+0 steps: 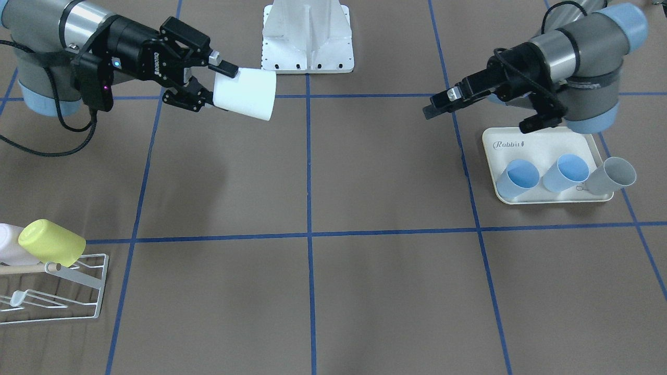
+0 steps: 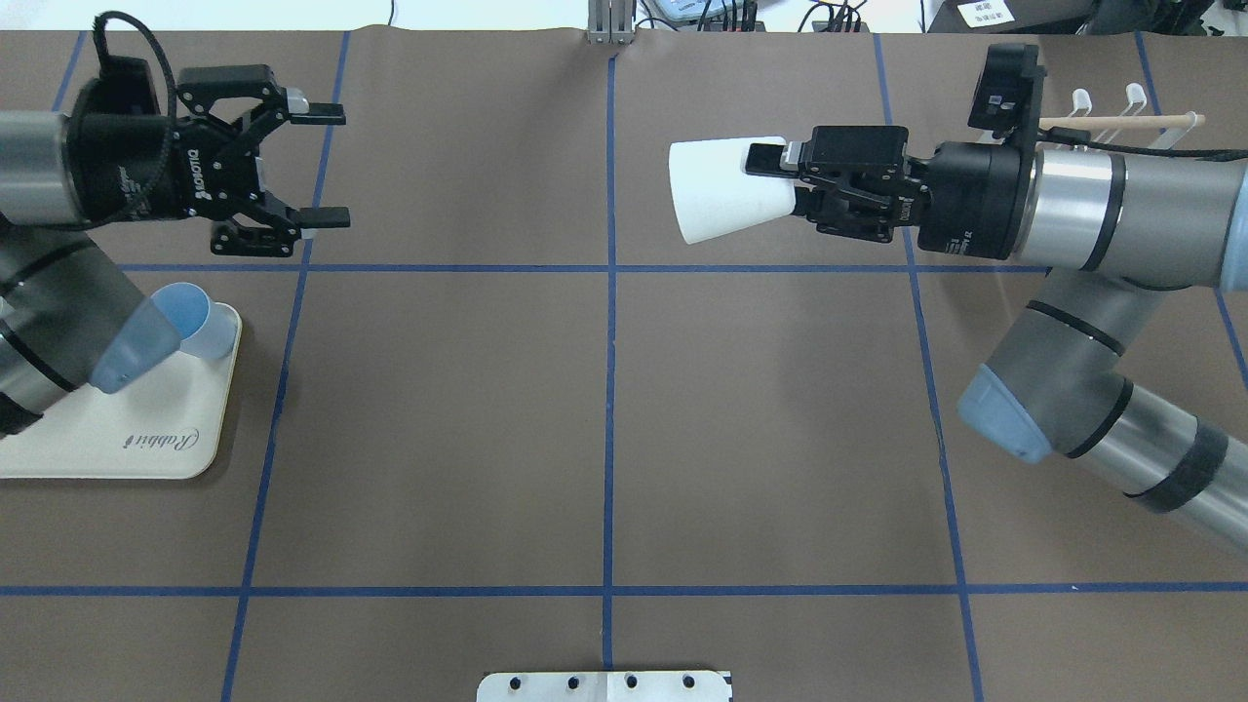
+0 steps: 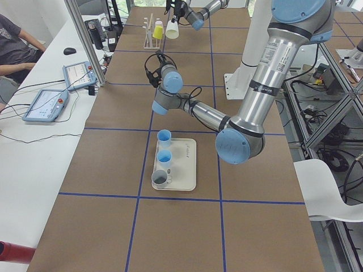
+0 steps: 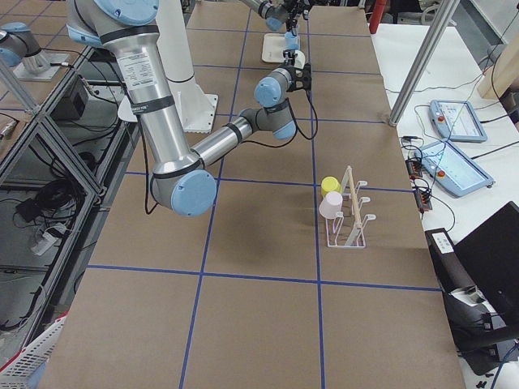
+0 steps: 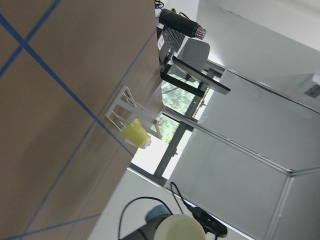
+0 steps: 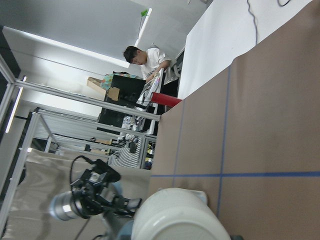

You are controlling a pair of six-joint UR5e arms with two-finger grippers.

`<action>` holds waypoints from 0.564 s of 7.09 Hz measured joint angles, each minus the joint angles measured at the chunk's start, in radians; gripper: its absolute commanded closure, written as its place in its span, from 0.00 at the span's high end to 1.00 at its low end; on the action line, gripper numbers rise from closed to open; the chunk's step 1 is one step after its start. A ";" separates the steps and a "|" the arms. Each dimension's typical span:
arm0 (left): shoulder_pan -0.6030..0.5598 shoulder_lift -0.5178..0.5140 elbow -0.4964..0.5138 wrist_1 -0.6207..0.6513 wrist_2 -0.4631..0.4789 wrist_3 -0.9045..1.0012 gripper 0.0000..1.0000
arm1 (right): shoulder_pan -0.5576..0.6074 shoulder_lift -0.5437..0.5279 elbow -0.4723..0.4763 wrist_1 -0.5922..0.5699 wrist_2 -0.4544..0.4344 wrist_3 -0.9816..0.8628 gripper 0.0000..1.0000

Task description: Transfer IKEA cup to right arm and place on rack

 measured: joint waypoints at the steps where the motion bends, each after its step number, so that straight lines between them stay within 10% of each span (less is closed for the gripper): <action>1: -0.102 0.012 0.011 0.109 -0.122 0.169 1.00 | 0.085 -0.005 -0.053 -0.028 0.090 -0.070 0.36; 4: -0.301 0.082 0.031 0.372 -0.289 0.642 1.00 | 0.259 0.002 -0.119 -0.256 0.256 -0.341 0.36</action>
